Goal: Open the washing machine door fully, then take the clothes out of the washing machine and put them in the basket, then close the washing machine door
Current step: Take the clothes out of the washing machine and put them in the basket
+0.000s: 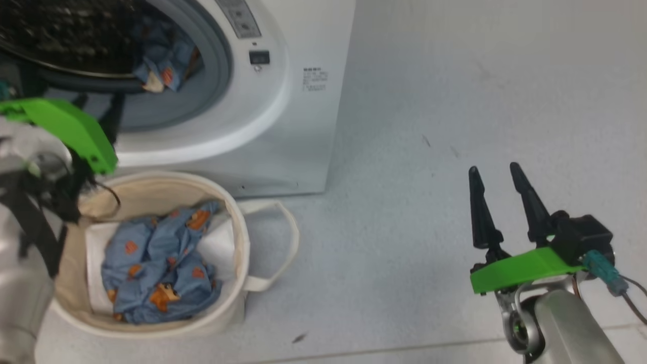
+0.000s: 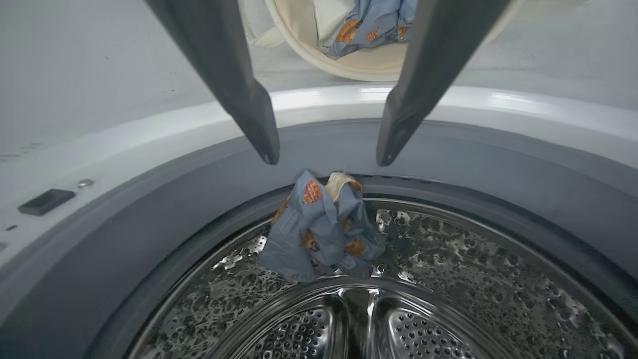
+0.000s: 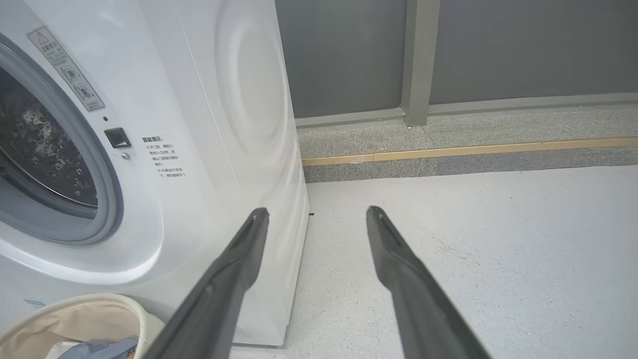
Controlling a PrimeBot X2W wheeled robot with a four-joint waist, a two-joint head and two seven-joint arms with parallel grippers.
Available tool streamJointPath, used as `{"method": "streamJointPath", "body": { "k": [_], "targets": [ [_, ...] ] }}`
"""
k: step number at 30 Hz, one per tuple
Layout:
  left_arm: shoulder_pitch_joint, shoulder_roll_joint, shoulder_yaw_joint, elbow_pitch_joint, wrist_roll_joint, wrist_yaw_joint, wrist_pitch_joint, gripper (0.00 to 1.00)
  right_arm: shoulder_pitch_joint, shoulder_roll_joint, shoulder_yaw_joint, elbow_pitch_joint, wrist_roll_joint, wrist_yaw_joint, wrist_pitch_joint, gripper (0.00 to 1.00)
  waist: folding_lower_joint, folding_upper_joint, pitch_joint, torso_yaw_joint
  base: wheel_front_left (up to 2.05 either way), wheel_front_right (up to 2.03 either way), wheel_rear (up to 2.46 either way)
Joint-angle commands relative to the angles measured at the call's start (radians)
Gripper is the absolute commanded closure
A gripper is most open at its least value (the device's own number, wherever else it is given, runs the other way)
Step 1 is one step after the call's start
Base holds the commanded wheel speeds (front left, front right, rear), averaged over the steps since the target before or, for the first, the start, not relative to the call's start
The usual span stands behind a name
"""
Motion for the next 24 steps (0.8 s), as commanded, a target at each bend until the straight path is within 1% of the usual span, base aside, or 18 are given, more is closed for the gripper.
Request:
{"method": "streamJointPath", "body": {
  "k": [1,8,9,14,19,24],
  "targets": [
    [-0.092,0.059,0.015,0.007,-0.009,-0.005,0.009,0.00,-0.029,0.000,0.009,-0.042,-0.012,0.001,-0.012,0.00,0.0000,0.0000,0.064,-0.020,0.00,0.00,0.00],
    [-0.297,0.061,-0.047,0.137,-0.043,-0.005,0.059,0.00,-0.043,0.008,-0.017,-0.077,-0.030,0.001,-0.012,0.00,0.0000,0.0000,0.179,-0.043,0.00,0.00,0.00],
    [-0.297,0.061,-0.047,0.137,-0.043,-0.005,0.059,0.00,-0.043,0.008,-0.017,-0.077,-0.030,0.001,-0.012,0.00,0.0000,0.0000,0.179,-0.043,0.00,0.00,0.00],
    [-0.428,0.062,-0.085,0.210,-0.049,-0.005,0.102,0.00,-0.045,0.016,-0.042,-0.105,-0.043,0.001,-0.012,0.00,0.0000,0.0000,0.245,-0.057,0.00,0.00,0.00],
    [-0.508,0.056,-0.131,0.250,-0.051,-0.005,0.122,0.00,-0.039,0.025,-0.054,-0.123,-0.051,0.001,-0.012,0.00,0.0000,0.0000,0.285,-0.064,0.00,0.00,0.00],
    [-0.549,0.039,-0.177,0.275,-0.061,-0.005,0.140,0.00,-0.033,0.029,-0.060,-0.131,-0.058,0.001,-0.012,0.00,0.0000,0.0000,0.308,-0.058,0.00,0.00,0.00]
  ]
}}
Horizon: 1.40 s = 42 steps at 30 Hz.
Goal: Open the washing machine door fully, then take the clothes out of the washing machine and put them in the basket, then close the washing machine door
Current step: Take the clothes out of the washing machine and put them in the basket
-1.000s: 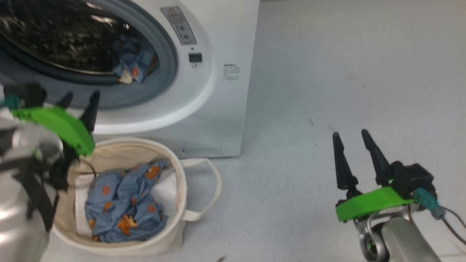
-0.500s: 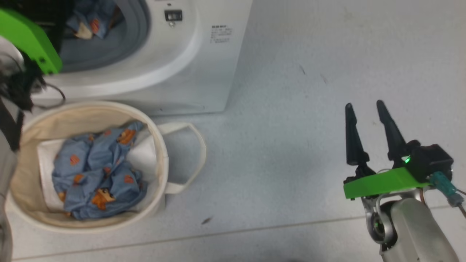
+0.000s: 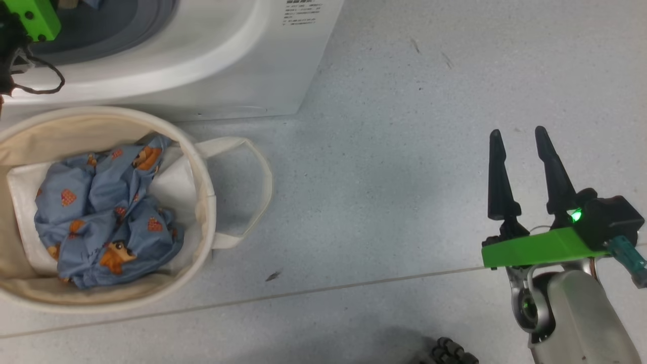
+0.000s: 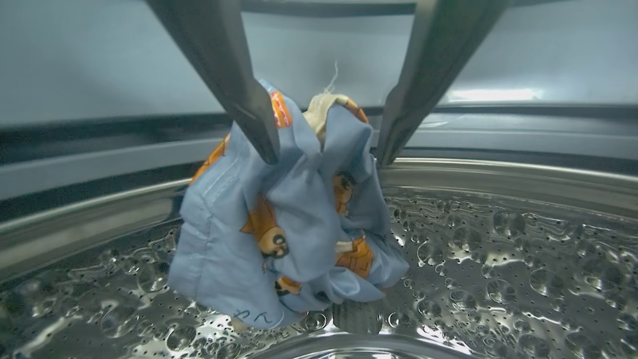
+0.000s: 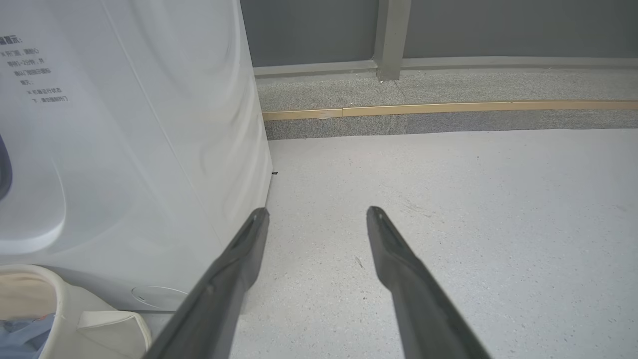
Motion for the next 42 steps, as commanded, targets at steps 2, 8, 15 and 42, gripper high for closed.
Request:
{"method": "streamJointPath", "body": {
  "k": [2,8,15,42],
  "targets": [
    [-0.058,0.038,-0.001,-0.010,-0.009,-0.005,0.009,0.00,0.004,-0.003,0.014,-0.037,-0.009,0.001,-0.012,0.00,-0.0002,0.0000,0.009,0.004,0.00,0.00,0.00],
    [-0.081,0.033,-0.033,0.032,-0.018,-0.006,-0.002,0.00,-0.001,-0.005,0.022,-0.045,-0.014,0.001,-0.012,0.00,-0.0002,0.0000,0.032,0.006,0.00,0.00,0.00],
    [-0.108,0.030,-0.065,0.042,-0.033,-0.006,-0.030,0.00,-0.004,-0.004,0.017,-0.057,-0.018,0.001,-0.012,0.00,-0.0002,0.0000,0.070,0.008,0.00,0.00,0.00],
    [-0.033,0.100,-0.292,-0.154,-0.242,-0.006,-0.419,1.00,-0.010,0.001,-0.006,-0.030,-0.026,0.001,-0.012,0.00,-0.0002,0.0000,0.008,0.043,0.00,0.00,0.00]
  ]
}}
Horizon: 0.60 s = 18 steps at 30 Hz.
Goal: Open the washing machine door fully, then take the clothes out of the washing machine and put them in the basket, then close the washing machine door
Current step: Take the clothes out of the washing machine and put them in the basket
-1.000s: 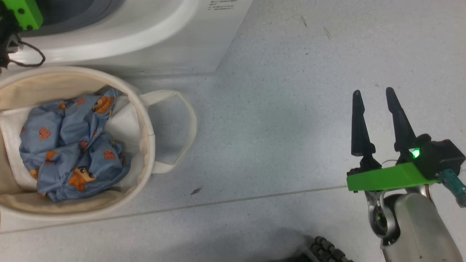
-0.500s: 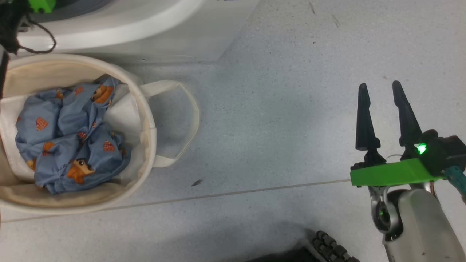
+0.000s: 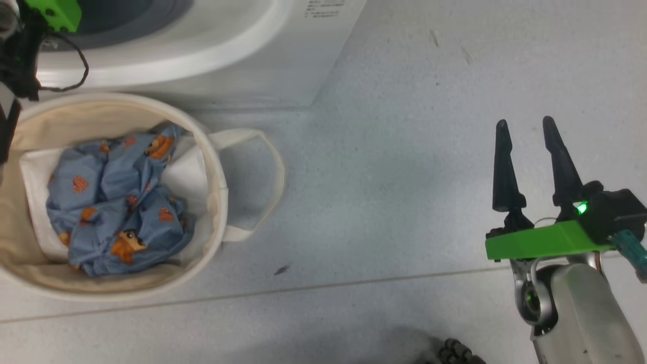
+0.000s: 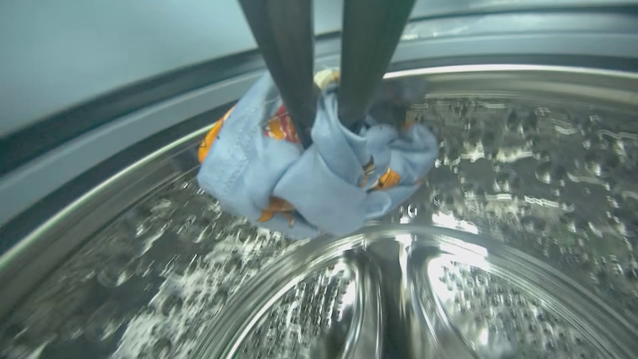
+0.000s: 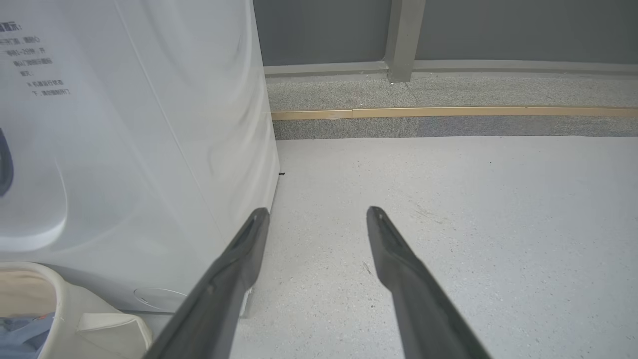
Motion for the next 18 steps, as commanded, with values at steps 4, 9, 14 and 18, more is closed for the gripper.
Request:
{"method": "streamJointPath", "body": {
  "k": [4,9,14,18],
  "targets": [
    [0.026,0.071,0.004,-0.048,-0.049,-0.006,-0.131,1.00,0.010,-0.005,0.024,-0.005,0.006,0.001,-0.012,0.00,-0.0001,0.0000,-0.074,0.010,0.00,0.00,0.00],
    [0.110,0.104,-0.007,-0.084,-0.087,-0.006,-0.198,1.00,0.017,-0.010,0.033,0.020,0.017,0.001,-0.012,0.00,-0.0001,0.0000,-0.149,0.021,0.00,0.00,0.00],
    [0.188,0.147,0.113,-0.172,-0.036,-0.006,-0.202,1.00,0.028,-0.016,0.044,0.045,0.029,0.001,-0.012,0.00,-0.0001,0.0000,-0.218,0.033,0.00,0.00,0.00],
    [0.312,0.156,0.293,-0.269,0.068,-0.006,-0.203,1.00,0.042,-0.015,0.052,0.065,0.039,0.001,-0.012,0.00,-0.0001,0.0000,-0.275,0.042,0.00,0.00,0.00]
  ]
}}
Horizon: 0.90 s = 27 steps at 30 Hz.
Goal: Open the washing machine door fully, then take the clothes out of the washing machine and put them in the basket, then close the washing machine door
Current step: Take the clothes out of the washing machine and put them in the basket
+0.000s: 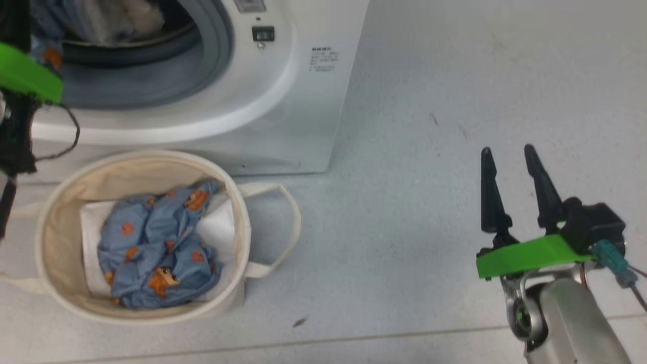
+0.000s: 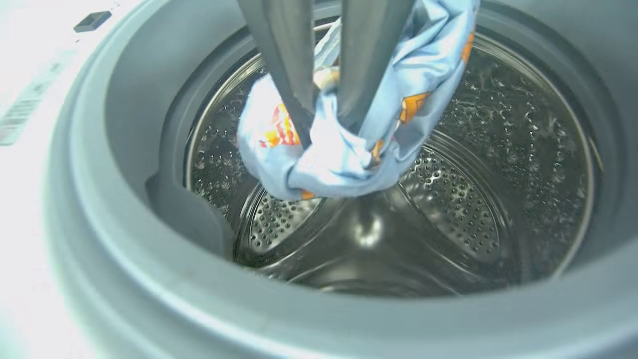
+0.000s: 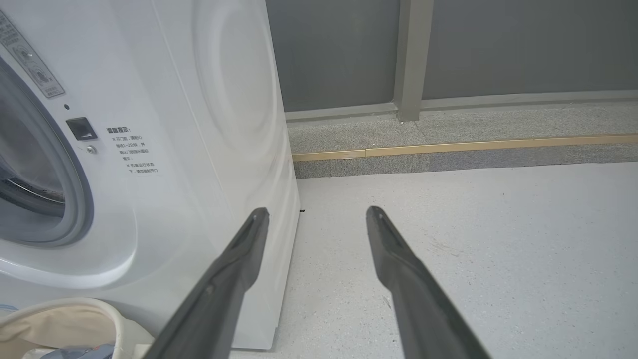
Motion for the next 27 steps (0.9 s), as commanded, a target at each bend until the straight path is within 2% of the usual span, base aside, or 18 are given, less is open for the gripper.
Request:
{"method": "streamJointPath", "body": {
  "k": [1,6,11,21,27],
  "targets": [
    [0.061,0.050,0.121,-0.070,0.058,-0.006,-0.011,1.00,0.031,-0.009,0.023,-0.016,0.012,0.001,-0.012,0.00,0.0000,0.0000,-0.057,0.013,0.00,0.00,0.00],
    [0.265,0.019,0.322,-0.212,0.209,-0.006,-0.011,1.00,0.062,-0.010,0.025,0.006,0.023,0.001,-0.012,0.00,0.0000,0.0000,-0.127,0.027,0.00,0.00,0.00],
    [0.455,-0.040,0.466,-0.382,0.342,-0.006,-0.012,1.00,0.093,-0.014,0.026,0.017,0.033,0.001,-0.012,0.00,0.0000,0.0000,-0.180,0.048,0.00,0.00,0.00],
    [0.712,-0.143,0.643,-0.654,0.491,-0.006,-0.012,1.00,0.116,-0.018,0.038,0.026,0.044,0.001,-0.012,0.00,0.0000,0.0000,-0.230,0.069,0.00,0.00,0.00],
    [0.805,-0.181,0.661,-0.680,0.513,-0.006,-0.012,1.00,0.121,-0.017,0.036,0.024,0.046,0.001,-0.012,0.00,0.0000,0.0000,-0.224,0.076,0.00,0.00,0.00]
  ]
}}
